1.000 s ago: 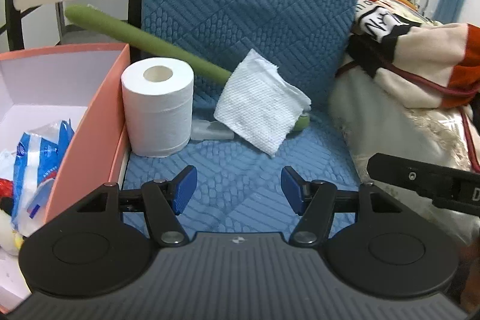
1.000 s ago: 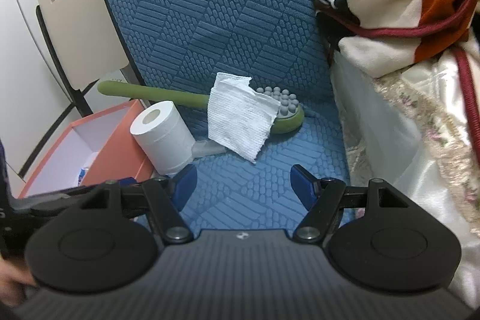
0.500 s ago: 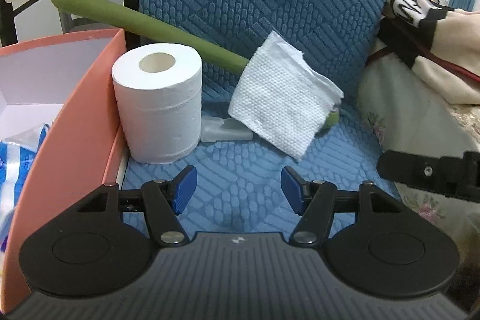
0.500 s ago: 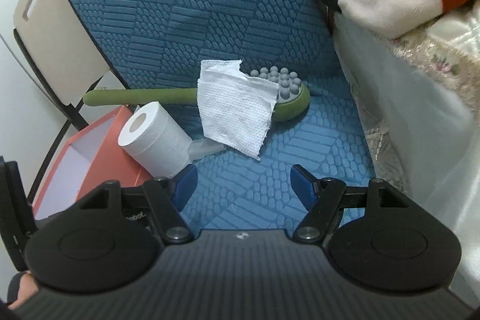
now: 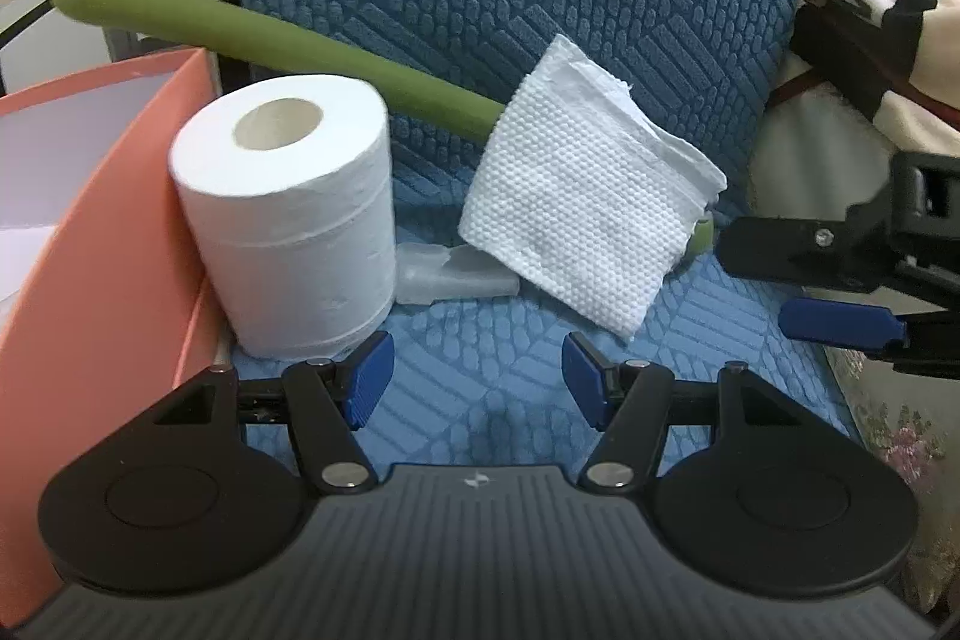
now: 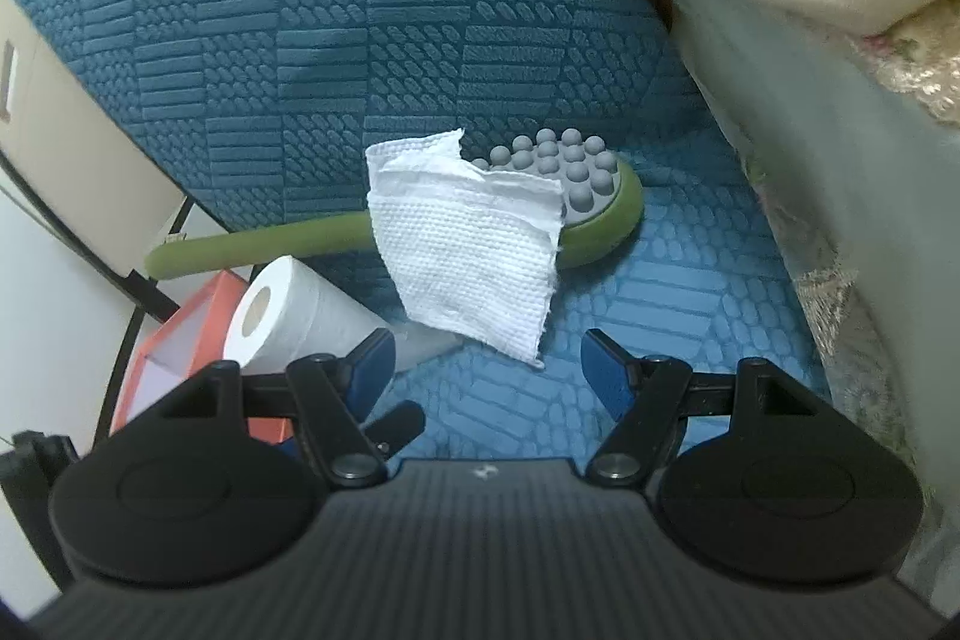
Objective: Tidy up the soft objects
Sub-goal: 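Reach the white towel with the right tool and close on it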
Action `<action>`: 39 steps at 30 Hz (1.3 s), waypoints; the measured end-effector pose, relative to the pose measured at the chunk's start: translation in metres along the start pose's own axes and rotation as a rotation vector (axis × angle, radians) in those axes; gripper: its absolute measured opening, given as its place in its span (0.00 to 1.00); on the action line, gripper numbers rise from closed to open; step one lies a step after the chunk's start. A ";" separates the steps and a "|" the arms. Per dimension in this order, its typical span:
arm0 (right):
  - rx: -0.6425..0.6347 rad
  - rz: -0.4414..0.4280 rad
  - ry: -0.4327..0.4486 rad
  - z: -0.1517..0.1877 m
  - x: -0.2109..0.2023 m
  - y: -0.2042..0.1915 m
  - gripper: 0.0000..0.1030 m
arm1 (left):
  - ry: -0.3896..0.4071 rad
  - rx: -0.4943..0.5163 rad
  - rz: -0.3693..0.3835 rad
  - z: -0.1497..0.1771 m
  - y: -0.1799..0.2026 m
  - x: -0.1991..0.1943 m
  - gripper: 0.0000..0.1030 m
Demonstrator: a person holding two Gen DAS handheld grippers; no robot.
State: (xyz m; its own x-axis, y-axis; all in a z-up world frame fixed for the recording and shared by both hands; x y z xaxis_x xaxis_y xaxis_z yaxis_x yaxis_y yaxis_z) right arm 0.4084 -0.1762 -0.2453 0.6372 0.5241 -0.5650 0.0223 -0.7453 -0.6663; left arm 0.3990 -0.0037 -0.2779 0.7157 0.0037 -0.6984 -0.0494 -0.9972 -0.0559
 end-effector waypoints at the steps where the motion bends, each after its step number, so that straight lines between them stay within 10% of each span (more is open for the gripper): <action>1: -0.002 0.005 0.002 -0.001 0.002 0.000 0.69 | 0.001 0.005 -0.004 -0.001 0.001 0.002 0.66; 28: 0.140 0.002 -0.070 -0.029 0.072 0.007 0.70 | -0.005 0.038 -0.057 -0.007 -0.003 0.050 0.62; 36: 0.191 -0.012 -0.097 -0.030 0.086 0.012 0.54 | 0.009 0.060 -0.060 -0.002 0.003 0.054 0.62; 39: 0.183 -0.012 -0.097 -0.032 0.084 0.011 0.30 | 0.009 0.048 -0.061 -0.004 0.006 0.056 0.62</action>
State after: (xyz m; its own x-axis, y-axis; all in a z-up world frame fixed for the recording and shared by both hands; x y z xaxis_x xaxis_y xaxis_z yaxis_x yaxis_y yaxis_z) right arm 0.4869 -0.1538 -0.2842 0.5606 0.5764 -0.5946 -0.1167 -0.6559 -0.7458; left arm 0.4418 -0.0094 -0.3141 0.7247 0.0630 -0.6862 -0.0393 -0.9904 -0.1324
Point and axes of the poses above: each gripper's, at about its wrist camera, not at the fingertips, and x roughly the way its jaws point, y to its right, z to its underside, the point moved 3 cm from there along x, roughly the way its jaws point, and after that the axes turned 13 degrees about x, right-handed, at the moved point
